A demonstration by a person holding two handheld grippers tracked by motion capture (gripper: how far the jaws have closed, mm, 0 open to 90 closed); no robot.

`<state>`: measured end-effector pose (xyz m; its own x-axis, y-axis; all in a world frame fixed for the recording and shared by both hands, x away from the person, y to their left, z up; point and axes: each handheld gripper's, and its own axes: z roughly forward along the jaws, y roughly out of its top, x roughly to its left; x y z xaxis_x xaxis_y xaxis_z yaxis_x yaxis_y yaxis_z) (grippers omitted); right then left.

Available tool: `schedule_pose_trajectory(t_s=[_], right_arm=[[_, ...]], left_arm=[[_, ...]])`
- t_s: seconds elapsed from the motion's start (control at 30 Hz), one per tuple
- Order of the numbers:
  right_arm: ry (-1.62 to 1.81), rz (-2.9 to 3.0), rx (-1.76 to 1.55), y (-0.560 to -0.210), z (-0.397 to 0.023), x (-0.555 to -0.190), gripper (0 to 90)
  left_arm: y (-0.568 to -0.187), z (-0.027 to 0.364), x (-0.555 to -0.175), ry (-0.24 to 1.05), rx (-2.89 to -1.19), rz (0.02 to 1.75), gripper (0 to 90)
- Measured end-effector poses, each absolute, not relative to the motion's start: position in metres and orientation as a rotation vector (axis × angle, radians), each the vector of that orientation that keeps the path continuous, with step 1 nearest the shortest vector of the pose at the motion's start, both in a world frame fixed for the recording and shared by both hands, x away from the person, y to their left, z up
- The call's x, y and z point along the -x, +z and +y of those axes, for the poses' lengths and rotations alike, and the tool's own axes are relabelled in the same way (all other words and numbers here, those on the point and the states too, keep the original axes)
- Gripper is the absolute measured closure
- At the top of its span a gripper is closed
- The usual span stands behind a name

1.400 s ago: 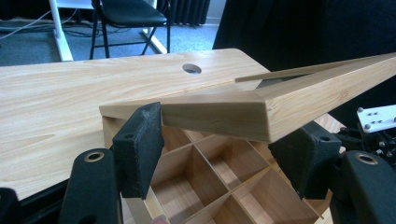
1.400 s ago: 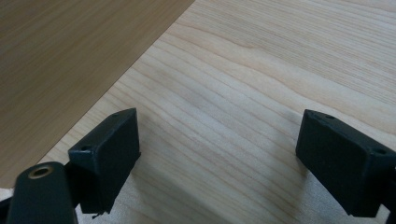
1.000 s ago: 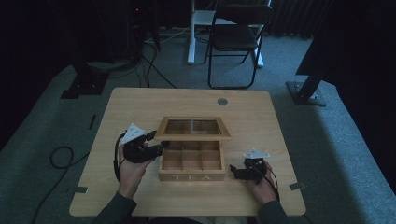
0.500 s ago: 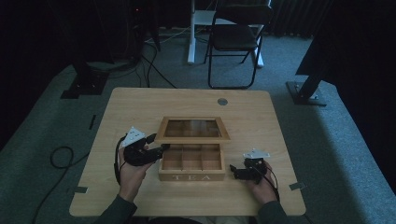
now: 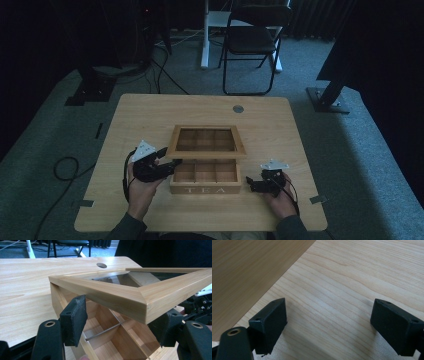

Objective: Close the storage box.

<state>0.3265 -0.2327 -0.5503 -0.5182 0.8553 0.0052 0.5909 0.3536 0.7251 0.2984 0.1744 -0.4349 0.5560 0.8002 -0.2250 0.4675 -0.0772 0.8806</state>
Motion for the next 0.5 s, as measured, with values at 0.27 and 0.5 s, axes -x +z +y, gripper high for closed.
schedule_pose_trajectory(t_s=[0.27, 0.5], right_arm=[[0.969, 2.246, -1.269, -0.550, -0.233, -0.326, 13.2], [0.969, 2.246, -1.269, -0.550, -0.233, -0.326, 13.2]], left_arm=[[-0.440, 0.174, -0.295, 0.381, -1.725, 1.072, 35.2], [-0.446, 0.174, -0.291, 0.375, -1.730, 1.074, 35.2]])
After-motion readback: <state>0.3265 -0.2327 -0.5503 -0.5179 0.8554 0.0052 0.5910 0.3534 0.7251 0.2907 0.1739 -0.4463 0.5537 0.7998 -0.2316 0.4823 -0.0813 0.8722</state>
